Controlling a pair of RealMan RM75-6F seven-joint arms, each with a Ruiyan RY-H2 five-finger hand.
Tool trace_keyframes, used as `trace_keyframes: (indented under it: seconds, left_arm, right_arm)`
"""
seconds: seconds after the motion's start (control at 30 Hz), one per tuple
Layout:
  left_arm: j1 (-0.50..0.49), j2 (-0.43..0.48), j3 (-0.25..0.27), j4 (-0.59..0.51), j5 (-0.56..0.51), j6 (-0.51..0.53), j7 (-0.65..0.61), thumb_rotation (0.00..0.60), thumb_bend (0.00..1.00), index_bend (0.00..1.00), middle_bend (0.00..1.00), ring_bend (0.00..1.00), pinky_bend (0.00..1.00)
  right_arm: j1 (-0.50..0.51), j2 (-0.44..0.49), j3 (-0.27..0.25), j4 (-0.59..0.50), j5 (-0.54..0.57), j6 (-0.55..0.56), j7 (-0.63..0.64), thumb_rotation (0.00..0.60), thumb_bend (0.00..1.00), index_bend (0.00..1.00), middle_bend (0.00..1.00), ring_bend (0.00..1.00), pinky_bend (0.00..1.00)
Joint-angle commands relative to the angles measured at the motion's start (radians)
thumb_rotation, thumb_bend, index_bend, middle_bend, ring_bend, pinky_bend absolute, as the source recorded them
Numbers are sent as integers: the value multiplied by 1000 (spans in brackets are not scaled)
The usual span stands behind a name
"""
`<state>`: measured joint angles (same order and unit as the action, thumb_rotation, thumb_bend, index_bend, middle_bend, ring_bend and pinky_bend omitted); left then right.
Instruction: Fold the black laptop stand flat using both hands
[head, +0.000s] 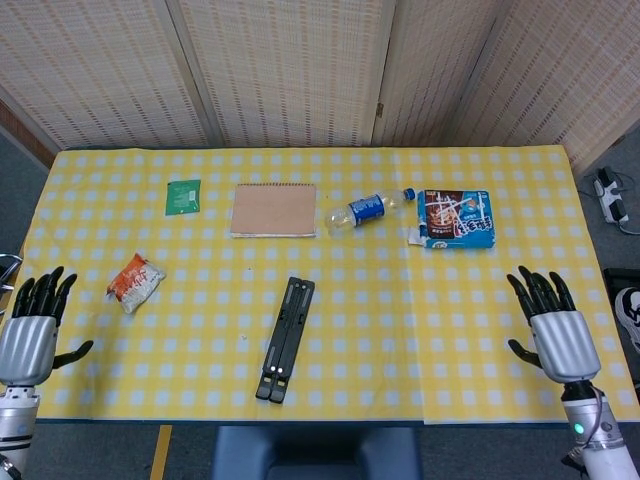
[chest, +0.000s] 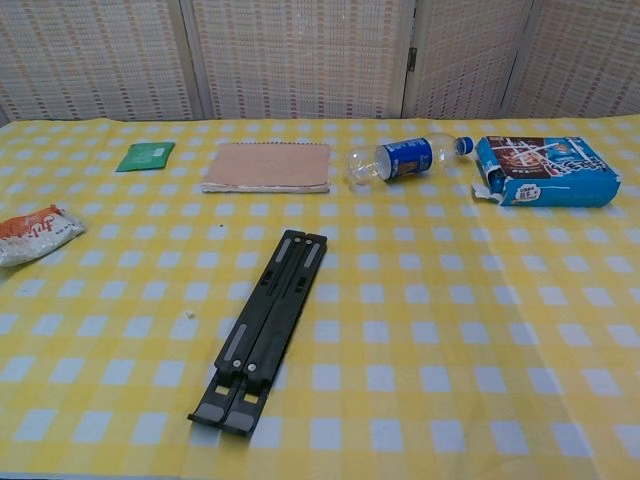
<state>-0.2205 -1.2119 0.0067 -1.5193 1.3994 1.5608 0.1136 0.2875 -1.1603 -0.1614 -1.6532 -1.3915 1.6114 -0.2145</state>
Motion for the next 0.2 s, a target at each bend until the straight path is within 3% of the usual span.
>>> trace_keyframes:
  seconds: [0.03,0.2]
  left_arm:
    - [36,16,25,-31,29,25,11,600,152,43,0,0,0]
    - [61,21,40,-55,61,31,35,600,151,46,0,0,0]
  right_arm:
    - [-40,18,1,5,-20,17,38,600,208,0,44,76,0]
    - [-72,24,13,13,-39,1,82,600,207,0,43,53,0]
